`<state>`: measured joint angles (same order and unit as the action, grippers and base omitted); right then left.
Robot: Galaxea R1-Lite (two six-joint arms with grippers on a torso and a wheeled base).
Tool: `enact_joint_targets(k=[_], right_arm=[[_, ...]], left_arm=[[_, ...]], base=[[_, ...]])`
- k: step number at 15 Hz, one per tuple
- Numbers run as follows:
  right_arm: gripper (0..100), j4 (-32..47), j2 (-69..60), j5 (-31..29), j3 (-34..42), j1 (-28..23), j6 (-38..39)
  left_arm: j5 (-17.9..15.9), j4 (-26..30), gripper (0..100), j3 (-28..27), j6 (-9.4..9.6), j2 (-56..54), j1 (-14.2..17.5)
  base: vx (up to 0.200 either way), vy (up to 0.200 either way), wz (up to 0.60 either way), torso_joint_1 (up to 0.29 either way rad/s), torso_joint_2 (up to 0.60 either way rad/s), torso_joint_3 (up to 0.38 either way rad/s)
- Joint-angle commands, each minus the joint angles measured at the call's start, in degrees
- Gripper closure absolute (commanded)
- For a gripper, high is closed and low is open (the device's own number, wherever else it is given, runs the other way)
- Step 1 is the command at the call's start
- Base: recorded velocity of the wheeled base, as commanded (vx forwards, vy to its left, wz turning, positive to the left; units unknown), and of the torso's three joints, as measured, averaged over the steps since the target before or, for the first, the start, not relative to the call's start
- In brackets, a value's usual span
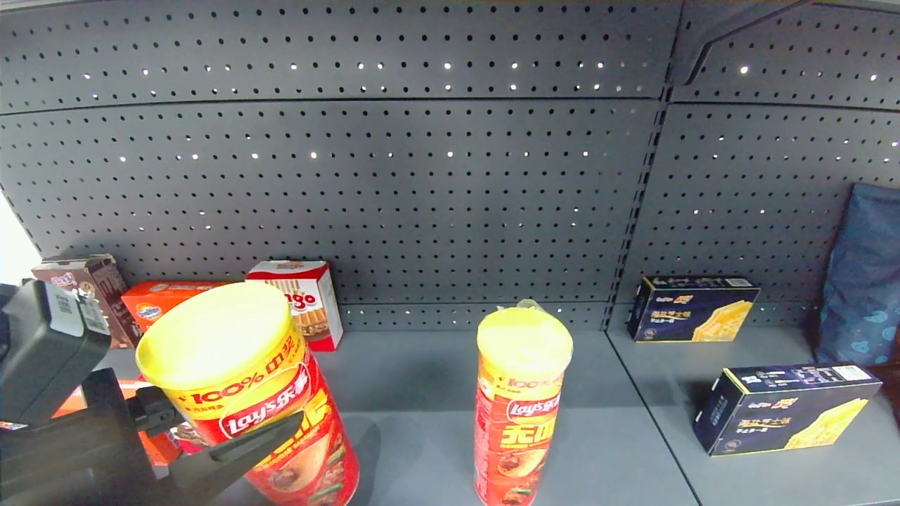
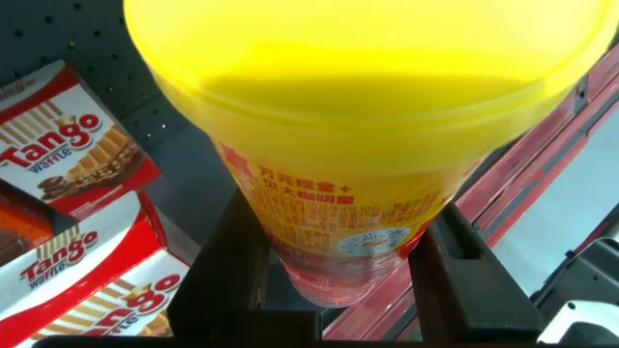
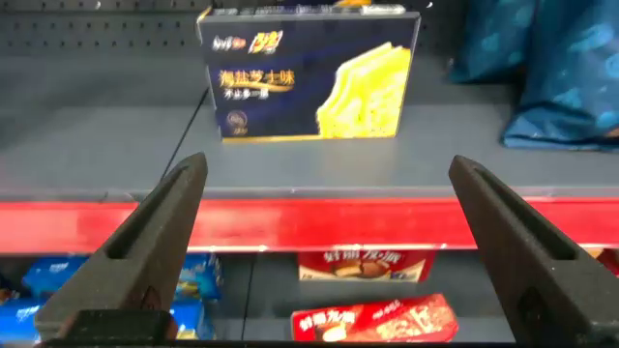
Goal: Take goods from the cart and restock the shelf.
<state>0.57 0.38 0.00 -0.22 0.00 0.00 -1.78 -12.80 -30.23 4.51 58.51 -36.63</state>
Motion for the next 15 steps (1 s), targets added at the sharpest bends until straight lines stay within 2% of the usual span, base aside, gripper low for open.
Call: enact_joint_targets(k=[1,4,6,8,9,11,13,14,15], right_arm=[[0,0.0,0.1,0.1,0.0,0.0,0.0],[0,0.0,0.1,0.1,0.0,0.0,0.0],[0,0.0,0.1,0.1,0.0,0.0,0.0],[0,0.0,0.1,0.1,0.0,0.0,0.0],[0,0.0,0.1,0.1,0.0,0.0,0.0],[0,0.0,0.1,0.1,0.0,0.0,0.0],[0,0.0,0.1,0.1,0.0,0.0,0.0],[0,0.0,0.1,0.1,0.0,0.0,0.0],[0,0.0,0.1,0.1,0.0,0.0,0.0]], left_arm=[[-0.1,0.2,100,-1.1,-0.03,0.3,0.1],[-0.9,0.4,100,-4.7,0.06,3.4,0.0],[-4.2,0.4,100,-8.4,0.15,6.9,0.4],[-4.9,0.2,100,-10.9,0.24,9.4,0.8],[-5.2,0.2,100,-13.9,0.24,12.1,1.0],[-7.4,0.2,100,-19.0,0.41,16.7,4.5],[-10.3,0.6,100,-20.9,1.55,19.1,7.5],[-14.8,0.5,100,-22.0,1.91,21.8,9.5],[-18.9,0.3,100,-22.7,1.91,23.9,9.7]], base=[[0.0,0.0,0.0,0.0,0.0,0.0],[0.0,0.0,0.0,0.0,0.0,0.0],[0.0,0.0,0.0,0.0,0.0,0.0],[0.0,0.0,0.0,0.0,0.0,0.0],[0.0,0.0,0.0,0.0,0.0,0.0],[0.0,0.0,0.0,0.0,0.0,0.0],[0.0,0.0,0.0,0.0,0.0,0.0],[0.0,0.0,0.0,0.0,0.0,0.0],[0.0,0.0,0.0,0.0,0.0,0.0]])
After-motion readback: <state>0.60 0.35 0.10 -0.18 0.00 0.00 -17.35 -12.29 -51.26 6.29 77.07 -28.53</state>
